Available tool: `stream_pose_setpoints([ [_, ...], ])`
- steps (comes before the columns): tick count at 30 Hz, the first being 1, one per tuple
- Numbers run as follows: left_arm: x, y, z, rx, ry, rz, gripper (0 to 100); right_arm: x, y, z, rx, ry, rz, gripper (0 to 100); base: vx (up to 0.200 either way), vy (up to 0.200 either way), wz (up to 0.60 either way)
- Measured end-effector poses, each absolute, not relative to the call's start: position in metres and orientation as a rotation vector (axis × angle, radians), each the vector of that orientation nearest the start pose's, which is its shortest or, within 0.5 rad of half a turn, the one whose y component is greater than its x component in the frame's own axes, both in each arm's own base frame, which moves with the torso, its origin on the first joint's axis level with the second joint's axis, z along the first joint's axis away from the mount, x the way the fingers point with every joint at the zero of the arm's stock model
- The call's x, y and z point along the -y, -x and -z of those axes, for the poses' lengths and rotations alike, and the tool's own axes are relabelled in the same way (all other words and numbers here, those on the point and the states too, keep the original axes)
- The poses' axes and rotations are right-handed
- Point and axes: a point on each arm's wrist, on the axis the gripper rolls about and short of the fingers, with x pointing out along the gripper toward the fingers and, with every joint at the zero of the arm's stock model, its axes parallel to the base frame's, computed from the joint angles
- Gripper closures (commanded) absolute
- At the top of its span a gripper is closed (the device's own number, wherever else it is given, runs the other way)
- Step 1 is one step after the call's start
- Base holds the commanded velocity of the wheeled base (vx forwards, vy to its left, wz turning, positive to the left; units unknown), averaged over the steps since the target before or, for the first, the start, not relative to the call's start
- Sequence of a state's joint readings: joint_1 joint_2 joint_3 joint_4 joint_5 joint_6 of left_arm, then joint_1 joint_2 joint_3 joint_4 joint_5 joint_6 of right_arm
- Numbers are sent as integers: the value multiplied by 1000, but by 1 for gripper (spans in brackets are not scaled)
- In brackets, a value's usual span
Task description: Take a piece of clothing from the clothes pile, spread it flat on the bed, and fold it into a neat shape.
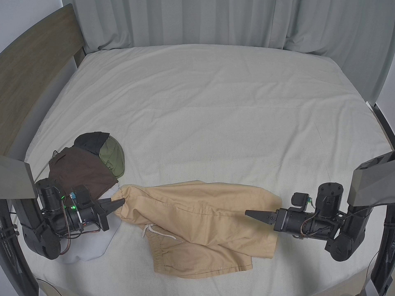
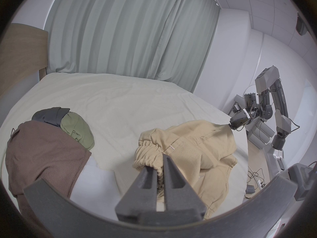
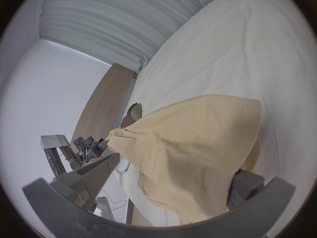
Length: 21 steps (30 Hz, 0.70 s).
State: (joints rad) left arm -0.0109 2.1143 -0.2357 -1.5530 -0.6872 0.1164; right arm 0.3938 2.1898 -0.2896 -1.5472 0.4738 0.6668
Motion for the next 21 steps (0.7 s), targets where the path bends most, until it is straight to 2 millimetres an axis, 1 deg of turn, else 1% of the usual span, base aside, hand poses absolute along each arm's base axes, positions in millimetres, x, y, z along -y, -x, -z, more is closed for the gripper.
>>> stream_pose_setpoints([
  [3, 17, -266, -37, -271, -1, 708, 100, -119, -257, -20, -637, -631, -706, 0, 0, 0, 0],
  [4, 17, -266, -37, -271, -1, 708, 100, -119, -257, -20, -637, -630, -705, 100, 0, 0, 0],
  [14, 17, -267, -37, -272, 4, 706, 100, -120, -257, -19, -638, -629, -702, 100, 0, 0, 0],
  [21, 17, -271, -40, -255, 6, 704, 100, -119, -256, -23, -623, -627, -707, 100, 0, 0, 0],
])
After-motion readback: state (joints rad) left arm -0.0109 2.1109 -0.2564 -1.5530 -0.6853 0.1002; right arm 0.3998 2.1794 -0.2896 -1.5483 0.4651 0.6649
